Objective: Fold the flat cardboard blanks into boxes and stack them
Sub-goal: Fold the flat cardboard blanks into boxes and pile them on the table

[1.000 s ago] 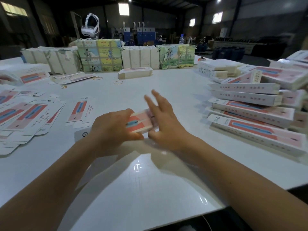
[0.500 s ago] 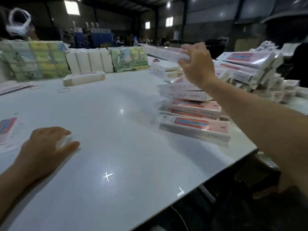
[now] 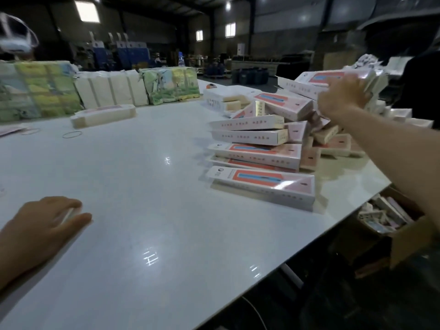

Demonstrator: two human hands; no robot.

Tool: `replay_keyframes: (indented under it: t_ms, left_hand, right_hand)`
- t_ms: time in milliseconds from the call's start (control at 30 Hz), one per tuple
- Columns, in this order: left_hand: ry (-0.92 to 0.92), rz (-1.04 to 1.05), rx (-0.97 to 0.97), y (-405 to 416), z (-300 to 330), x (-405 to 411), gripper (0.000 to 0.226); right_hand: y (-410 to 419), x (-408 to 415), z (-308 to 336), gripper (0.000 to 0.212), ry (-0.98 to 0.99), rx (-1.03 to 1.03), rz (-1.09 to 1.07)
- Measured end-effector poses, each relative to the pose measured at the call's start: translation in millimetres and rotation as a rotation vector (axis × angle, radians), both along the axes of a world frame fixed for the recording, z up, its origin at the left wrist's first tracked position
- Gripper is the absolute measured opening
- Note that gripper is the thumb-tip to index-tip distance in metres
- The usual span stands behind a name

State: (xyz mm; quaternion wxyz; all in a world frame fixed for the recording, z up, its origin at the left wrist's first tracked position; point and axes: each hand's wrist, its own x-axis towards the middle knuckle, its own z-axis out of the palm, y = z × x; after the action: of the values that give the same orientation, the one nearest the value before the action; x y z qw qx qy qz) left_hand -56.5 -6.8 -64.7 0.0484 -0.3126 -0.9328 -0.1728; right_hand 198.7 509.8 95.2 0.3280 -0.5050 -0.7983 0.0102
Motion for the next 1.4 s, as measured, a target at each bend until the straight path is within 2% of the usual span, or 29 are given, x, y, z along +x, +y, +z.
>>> replay_keyframes:
  t_ms: [100, 200, 333, 433, 533, 667, 767, 867, 900, 967, 1033, 1067, 1133, 1233, 1400]
  left_hand:
    - [0.092, 0.028, -0.001, 8, 14, 13, 0.074]
    - [0.116, 0.011, -0.005, 13, 22, 28, 0.068]
    - [0.086, 0.006, 0.043, 15, 27, 36, 0.057]
    - [0.065, 0.018, 0.079, 16, 25, 39, 0.044]
    - [0.059, 0.025, 0.122, 16, 22, 37, 0.032]
    - [0.056, 0.024, 0.132, 19, 19, 39, 0.029]
    - [-0.093, 0.033, 0.233, 9, 34, 33, 0.02]
    - [-0.068, 0.212, 0.284, -40, 68, -2, 0.013]
    - [-0.018, 0.34, 0.243, -66, 78, -18, 0.018]
    - [0.032, 0.659, 0.045, -125, 89, -45, 0.045]
    - [-0.119, 0.898, -0.201, -177, 88, -61, 0.082]
    - [-0.196, 0.955, -0.292, -195, 84, -65, 0.098]
    - [-0.241, 0.993, -0.338, -214, 75, -71, 0.113]
    - [-0.241, 0.952, -0.242, -213, 77, -79, 0.112]
    - [-0.296, 0.918, -0.138, -201, 82, -79, 0.088]
  right_hand:
    - [-42, -21, 17, 0.048, 0.145, 0.131, 0.2]
    - [-115, -56, 18, 0.041, 0.163, 0.215, 0.543]
    - [-224, -105, -29, 0.031, -0.055, 0.111, 0.981]
    - [-292, -132, -86, 0.031, -0.31, 0.042, 1.156]
    - [-318, -144, -126, 0.029, -0.402, -0.016, 1.22]
    - [-314, -149, -137, 0.032, -0.308, -0.027, 1.253]
    - [-312, -149, -139, 0.031, -0.259, -0.029, 1.282]
    - [-314, -150, -140, 0.03, -0.221, -0.018, 1.295]
    - [-314, -151, -139, 0.029, -0.204, -0.026, 1.291]
    - [-316, -152, -140, 0.028, -0.191, -0.039, 1.277]
    - [-317, -154, -140, 0.028, -0.186, -0.031, 1.259]
    - [-318, -155, -140, 0.027, -0.18, -0.031, 1.251]
    - [-318, -156, -141, 0.026, -0.178, -0.043, 1.25]
    - [-317, -157, -141, 0.026, -0.18, -0.059, 1.237]
    - [-318, -156, -143, 0.028, -0.203, -0.075, 1.223]
